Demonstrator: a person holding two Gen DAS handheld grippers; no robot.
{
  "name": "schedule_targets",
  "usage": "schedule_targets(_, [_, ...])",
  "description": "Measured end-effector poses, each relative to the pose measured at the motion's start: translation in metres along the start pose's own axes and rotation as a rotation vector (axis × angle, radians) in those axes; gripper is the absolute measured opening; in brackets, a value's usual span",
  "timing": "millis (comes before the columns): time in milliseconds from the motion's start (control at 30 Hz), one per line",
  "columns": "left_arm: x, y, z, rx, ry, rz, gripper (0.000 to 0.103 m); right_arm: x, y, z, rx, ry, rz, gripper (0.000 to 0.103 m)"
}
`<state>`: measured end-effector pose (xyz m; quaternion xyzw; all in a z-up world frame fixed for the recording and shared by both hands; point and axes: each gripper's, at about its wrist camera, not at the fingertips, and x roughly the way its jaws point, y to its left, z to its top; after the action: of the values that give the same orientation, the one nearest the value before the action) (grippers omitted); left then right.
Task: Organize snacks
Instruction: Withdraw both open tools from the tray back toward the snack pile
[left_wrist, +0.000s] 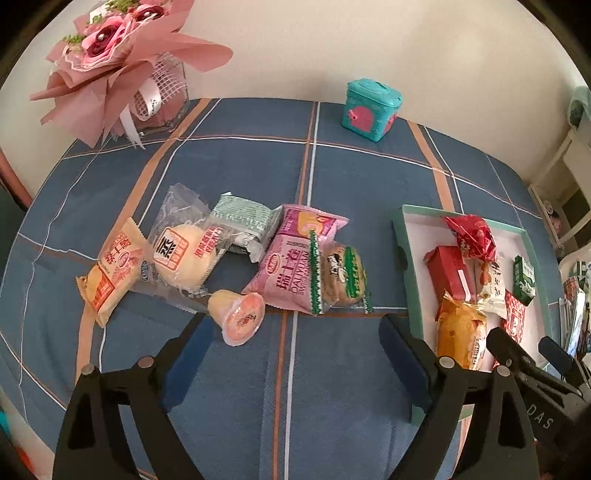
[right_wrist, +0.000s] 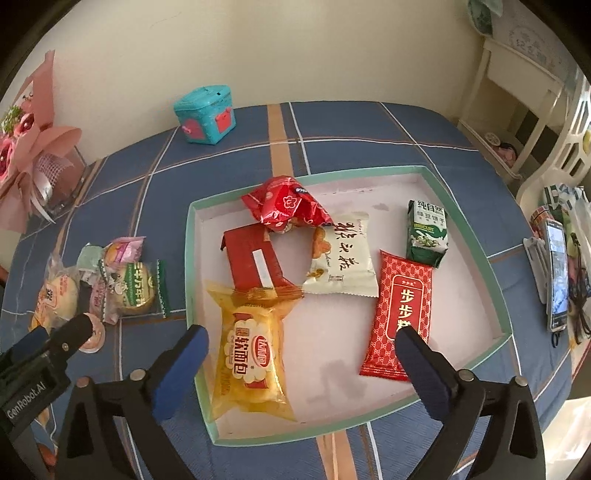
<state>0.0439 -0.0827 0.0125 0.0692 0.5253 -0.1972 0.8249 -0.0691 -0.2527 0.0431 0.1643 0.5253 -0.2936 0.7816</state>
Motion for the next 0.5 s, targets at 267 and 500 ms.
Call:
schedule_targets(267, [0.002,0.009,0.001,-0.019,-0.007,0.024,0.092,0.003,0.007,-0.001,-0.019,0.005,0.012,0.103])
schedule_targets(500, [-0.002,0.019,0.004,-0.028,-0.035,0.063,0.102,0.006,0.020,-0.003,-0.033,0.007,0.021,0.103])
